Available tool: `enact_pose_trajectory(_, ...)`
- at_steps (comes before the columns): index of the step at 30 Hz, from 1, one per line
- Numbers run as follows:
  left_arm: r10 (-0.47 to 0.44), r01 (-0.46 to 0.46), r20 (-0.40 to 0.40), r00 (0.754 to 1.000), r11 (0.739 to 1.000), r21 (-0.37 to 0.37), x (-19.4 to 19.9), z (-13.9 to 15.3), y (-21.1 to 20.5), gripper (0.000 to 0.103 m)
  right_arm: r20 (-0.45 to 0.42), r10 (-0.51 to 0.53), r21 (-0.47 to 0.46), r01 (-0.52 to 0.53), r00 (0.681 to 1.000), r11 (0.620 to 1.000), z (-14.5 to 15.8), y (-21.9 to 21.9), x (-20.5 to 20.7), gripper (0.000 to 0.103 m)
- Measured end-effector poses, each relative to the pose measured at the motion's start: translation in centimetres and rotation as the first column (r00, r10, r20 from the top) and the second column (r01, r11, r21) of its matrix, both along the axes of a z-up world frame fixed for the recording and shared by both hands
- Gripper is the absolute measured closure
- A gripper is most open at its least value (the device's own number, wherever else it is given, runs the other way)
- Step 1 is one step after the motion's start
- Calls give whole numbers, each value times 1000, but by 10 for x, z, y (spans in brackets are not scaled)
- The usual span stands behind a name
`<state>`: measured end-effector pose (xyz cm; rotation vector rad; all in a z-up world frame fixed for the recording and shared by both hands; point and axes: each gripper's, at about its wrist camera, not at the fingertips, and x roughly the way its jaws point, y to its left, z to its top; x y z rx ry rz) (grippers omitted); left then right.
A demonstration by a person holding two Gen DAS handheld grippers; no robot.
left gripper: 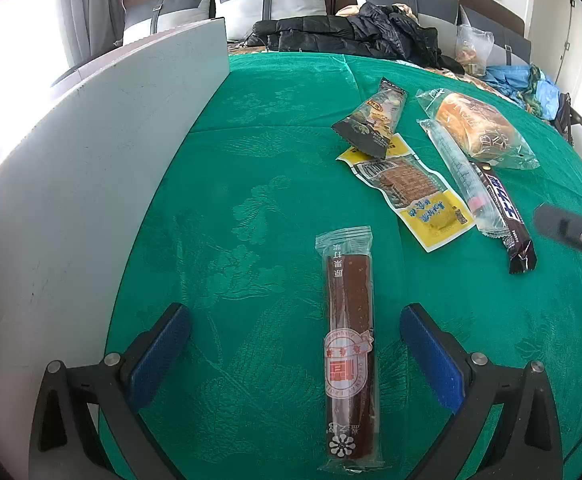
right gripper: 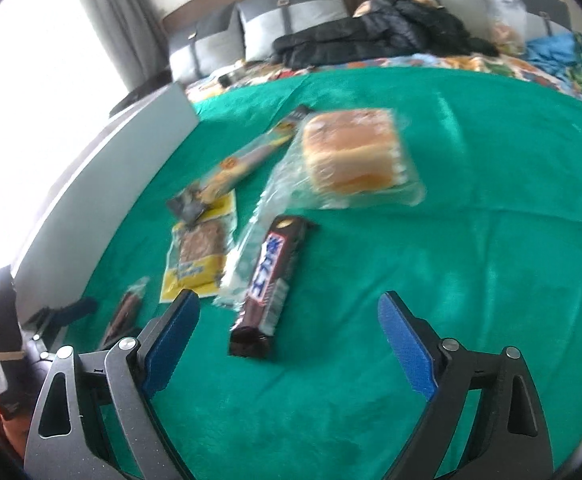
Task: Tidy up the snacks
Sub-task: 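Grasp the chocolate bar with the right tool while the left tool holds the sausage stick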
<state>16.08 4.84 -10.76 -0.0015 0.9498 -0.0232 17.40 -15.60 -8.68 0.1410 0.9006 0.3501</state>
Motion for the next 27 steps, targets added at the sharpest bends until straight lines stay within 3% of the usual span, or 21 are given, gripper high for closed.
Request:
enact_pose_trajectory(3, 0, 0, 0, 1000, 1000, 0, 0, 0, 0, 0, -20, 11, -33, -11, 1000, 999, -9, 9, 3, 18)
enact_pose_trajectory(5, 0, 0, 0, 1000, 1000, 0, 0, 0, 0, 0, -35, 24, -51, -26, 999, 998, -12, 13, 6, 45)
enact_pose_trajectory(9, 0, 0, 0, 1000, 1000, 0, 0, 0, 0, 0, -22, 40, -91, -42, 999, 995, -13, 21, 10, 59)
enact_pose_trajectory(10, 0, 0, 0, 1000, 1000, 0, 0, 0, 0, 0, -21, 47, -100, -49, 999, 994, -14, 25, 10, 72)
enact_pose_trajectory(11, 0, 0, 0, 1000, 1000, 0, 0, 0, 0, 0, -24, 57, -103, -59, 998, 993, -14, 25, 8, 77)
enact_pose_trajectory(14, 0, 0, 0, 1000, 1000, 0, 0, 0, 0, 0, -56, 48, -113, -54, 997, 992, -13, 21, 4, 82)
enact_pose_trajectory(20, 0, 0, 0, 1000, 1000, -1, 0, 0, 0, 0, -277, 30, 15, -27, 960, 1000, -8, -24, -30, 82)
enact_pose_trajectory(24, -52, 52, -51, 997, 999, -2, 1, 3, -2, 1, -283, -51, 68, 73, 958, 995, 2, -55, -55, 68)
enact_pose_trajectory(25, -65, 66, -71, 995, 998, -1, 1, 4, -3, 2, -276, -57, 52, 74, 960, 996, 4, -56, -55, 67)
enact_pose_trajectory(27, -88, 88, -94, 992, 996, -6, -1, 8, -5, 13, -262, -54, -23, 49, 964, 999, 7, -47, -52, 67)
